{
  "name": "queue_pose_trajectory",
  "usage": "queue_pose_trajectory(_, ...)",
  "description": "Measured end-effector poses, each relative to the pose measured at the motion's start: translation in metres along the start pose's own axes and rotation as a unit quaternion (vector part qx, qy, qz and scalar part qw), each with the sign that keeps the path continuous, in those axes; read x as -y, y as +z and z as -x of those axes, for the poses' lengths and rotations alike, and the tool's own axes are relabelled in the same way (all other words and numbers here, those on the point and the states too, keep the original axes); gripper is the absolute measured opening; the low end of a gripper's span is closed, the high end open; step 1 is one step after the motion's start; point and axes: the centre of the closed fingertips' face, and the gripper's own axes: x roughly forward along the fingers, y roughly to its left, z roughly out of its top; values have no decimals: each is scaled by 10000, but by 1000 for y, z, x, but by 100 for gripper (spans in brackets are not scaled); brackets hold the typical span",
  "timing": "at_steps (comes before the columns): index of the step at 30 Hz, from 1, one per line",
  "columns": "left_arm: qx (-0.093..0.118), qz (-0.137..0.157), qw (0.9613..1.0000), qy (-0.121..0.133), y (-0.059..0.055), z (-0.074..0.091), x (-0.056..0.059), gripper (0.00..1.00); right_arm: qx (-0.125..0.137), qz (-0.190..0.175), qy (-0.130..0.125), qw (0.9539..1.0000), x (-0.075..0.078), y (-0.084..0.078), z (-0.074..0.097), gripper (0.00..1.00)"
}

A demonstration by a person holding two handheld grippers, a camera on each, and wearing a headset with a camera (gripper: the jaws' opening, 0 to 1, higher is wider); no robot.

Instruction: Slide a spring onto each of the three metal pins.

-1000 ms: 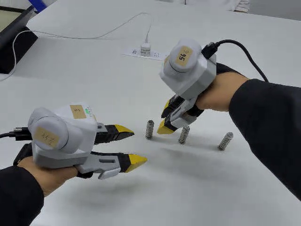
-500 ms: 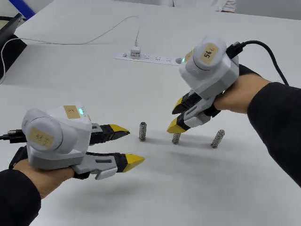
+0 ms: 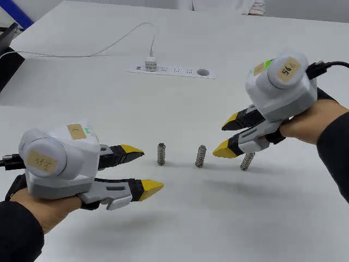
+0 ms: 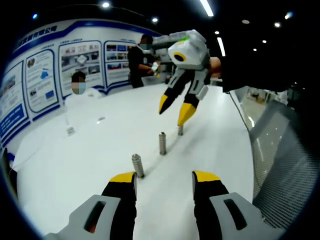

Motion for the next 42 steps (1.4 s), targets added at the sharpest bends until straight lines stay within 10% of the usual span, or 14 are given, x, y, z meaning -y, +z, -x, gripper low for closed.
queue_pose_trajectory(18,-70,107,9999,53,-4,-1,-3,50,622,-472,-555,9954,15,-30,32,52)
queue_pose_trajectory(42,-67,351,9993,125,-14,-1,-6,55,1272,-826,-936,9840,-5,-65,41,60)
